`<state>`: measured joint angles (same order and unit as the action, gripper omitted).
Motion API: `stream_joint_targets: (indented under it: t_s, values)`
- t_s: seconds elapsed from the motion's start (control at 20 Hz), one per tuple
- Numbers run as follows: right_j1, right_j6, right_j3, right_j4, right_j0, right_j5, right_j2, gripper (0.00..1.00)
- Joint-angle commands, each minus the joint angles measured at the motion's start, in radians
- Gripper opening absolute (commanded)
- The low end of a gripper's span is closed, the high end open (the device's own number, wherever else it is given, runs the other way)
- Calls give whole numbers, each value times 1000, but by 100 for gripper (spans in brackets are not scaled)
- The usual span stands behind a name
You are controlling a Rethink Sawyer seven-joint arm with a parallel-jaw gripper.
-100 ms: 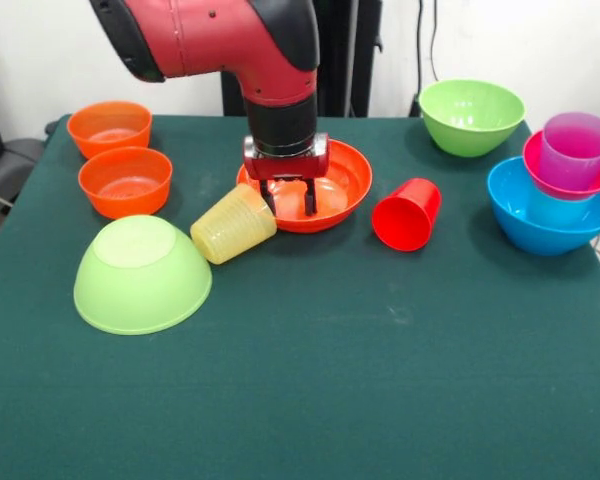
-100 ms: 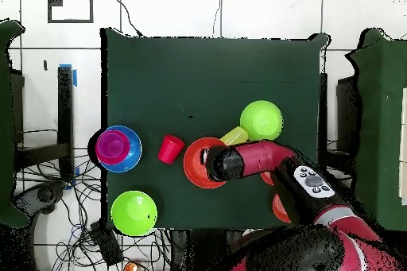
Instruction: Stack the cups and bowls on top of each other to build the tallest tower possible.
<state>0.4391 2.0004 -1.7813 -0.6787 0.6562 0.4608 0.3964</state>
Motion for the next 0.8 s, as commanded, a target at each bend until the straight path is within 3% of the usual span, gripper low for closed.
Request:
stream_joint_targets:
  t_s: [0.05,0.8]
  values:
    - [-257,-327,247,-255,64,-2,-18,100]
    - [-239,-281,260,-360,58,42,0,100]
